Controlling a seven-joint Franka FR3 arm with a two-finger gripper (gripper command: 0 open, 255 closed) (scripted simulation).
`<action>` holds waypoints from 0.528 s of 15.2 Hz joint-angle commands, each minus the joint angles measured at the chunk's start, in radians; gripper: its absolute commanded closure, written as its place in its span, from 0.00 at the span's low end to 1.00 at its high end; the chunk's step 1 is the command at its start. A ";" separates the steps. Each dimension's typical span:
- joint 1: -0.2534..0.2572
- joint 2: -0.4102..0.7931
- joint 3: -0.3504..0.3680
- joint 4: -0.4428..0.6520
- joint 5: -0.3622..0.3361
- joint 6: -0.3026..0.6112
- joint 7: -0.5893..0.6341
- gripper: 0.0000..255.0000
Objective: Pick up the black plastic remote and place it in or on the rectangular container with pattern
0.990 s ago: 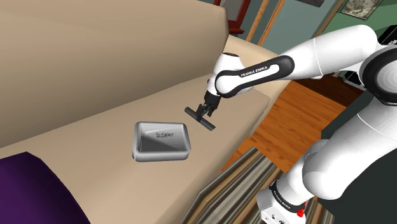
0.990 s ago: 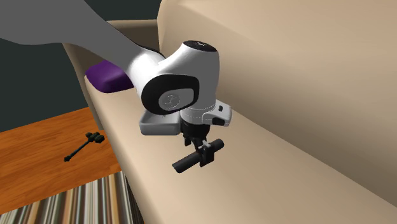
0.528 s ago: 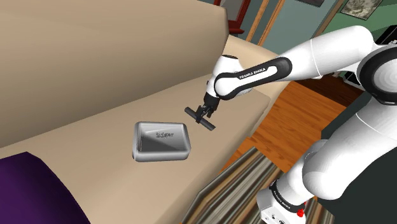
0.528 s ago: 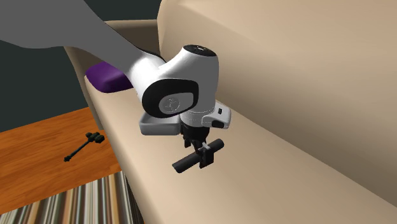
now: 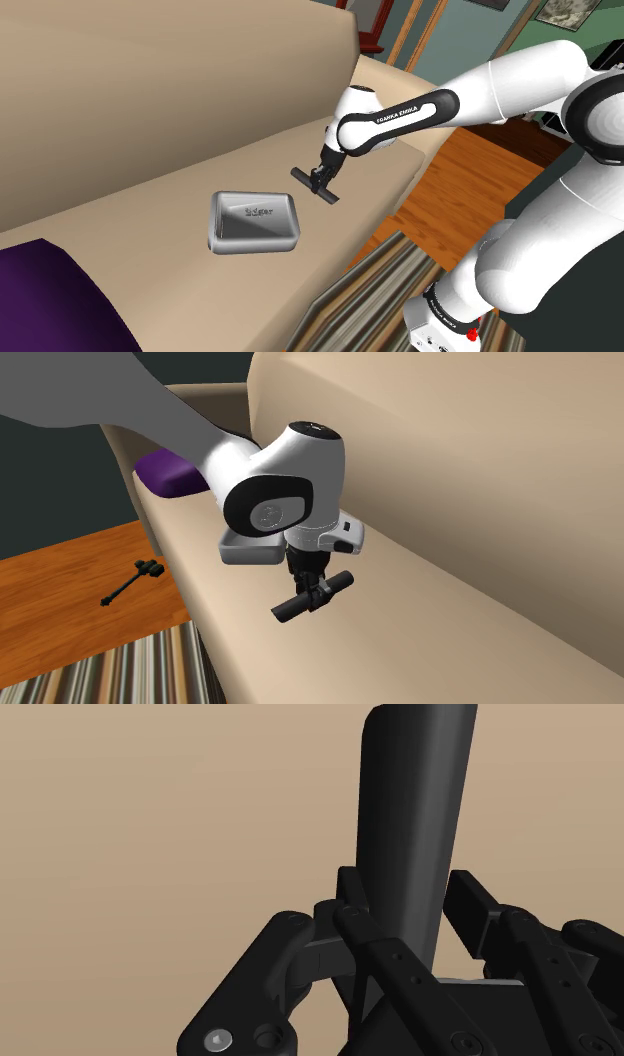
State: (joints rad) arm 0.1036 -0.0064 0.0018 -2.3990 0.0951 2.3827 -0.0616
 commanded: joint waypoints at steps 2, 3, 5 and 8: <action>0.001 0.000 0.001 -0.002 0.000 -0.001 0.000 1.00; 0.002 0.002 0.002 -0.002 0.001 0.001 0.001 1.00; 0.001 -0.018 0.001 0.006 -0.002 -0.027 0.005 1.00; 0.001 -0.045 0.001 0.020 -0.005 -0.069 0.009 1.00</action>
State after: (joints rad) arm 0.1044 -0.0421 0.0027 -2.3822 0.0907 2.3274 -0.0546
